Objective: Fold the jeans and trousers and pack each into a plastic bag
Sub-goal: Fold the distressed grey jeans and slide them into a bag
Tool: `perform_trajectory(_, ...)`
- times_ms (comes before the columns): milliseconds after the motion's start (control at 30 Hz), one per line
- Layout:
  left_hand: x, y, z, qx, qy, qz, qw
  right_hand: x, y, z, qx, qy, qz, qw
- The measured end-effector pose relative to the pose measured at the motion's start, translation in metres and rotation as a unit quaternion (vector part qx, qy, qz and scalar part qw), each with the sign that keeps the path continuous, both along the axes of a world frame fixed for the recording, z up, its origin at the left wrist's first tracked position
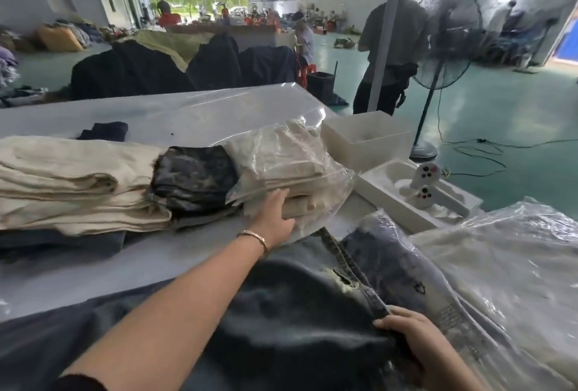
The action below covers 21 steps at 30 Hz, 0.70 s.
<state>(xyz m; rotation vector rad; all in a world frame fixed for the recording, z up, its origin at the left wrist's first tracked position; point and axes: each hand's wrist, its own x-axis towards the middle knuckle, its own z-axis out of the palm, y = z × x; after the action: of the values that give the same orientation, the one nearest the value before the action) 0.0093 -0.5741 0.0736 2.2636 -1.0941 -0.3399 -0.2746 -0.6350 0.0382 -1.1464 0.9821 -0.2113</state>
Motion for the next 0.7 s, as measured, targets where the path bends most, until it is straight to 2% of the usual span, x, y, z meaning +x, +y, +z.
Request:
perform_trajectory(133,-0.003,0.059,-0.048,0.028,-0.031,0.069,0.997,0.014,-0.013,-0.001,-0.084,0.076,0.083,0.990)
perform_trajectory(233,-0.039,0.081,-0.085,0.065,-0.019,0.024,0.997,0.032,-0.023,0.004,-0.141,0.113,0.105,0.978)
perform_trajectory(300,-0.067,0.088,-0.108,0.126,-0.028,-0.014,0.991,0.041,-0.026,0.006,-0.181,0.127,0.109,0.969)
perform_trajectory(367,-0.086,0.095,-0.125,0.184,-0.074,-0.024,0.980,0.045,-0.028,0.005,-0.201,0.134,0.117,0.963)
perform_trajectory(433,-0.093,0.105,-0.130,0.192,-0.129,-0.005,0.973,0.044,-0.028,0.003,-0.215,0.146,0.125,0.958)
perform_trajectory(500,-0.096,0.121,-0.129,0.174,-0.179,0.036,0.968,0.038,-0.028,-0.001,-0.231,0.124,0.109,0.959)
perform_trajectory(567,-0.102,0.146,-0.132,0.161,-0.192,0.077,0.965,0.030,-0.027,-0.005,-0.256,0.063,0.082,0.961)
perform_trajectory(633,-0.108,0.174,-0.140,0.223,-0.184,0.086,0.953,0.026,-0.022,-0.008,-0.285,0.002,0.071,0.956)
perform_trajectory(700,-0.109,0.195,-0.153,0.285,-0.151,0.090,0.942,0.028,-0.019,-0.013,-0.323,0.011,0.077,0.943)
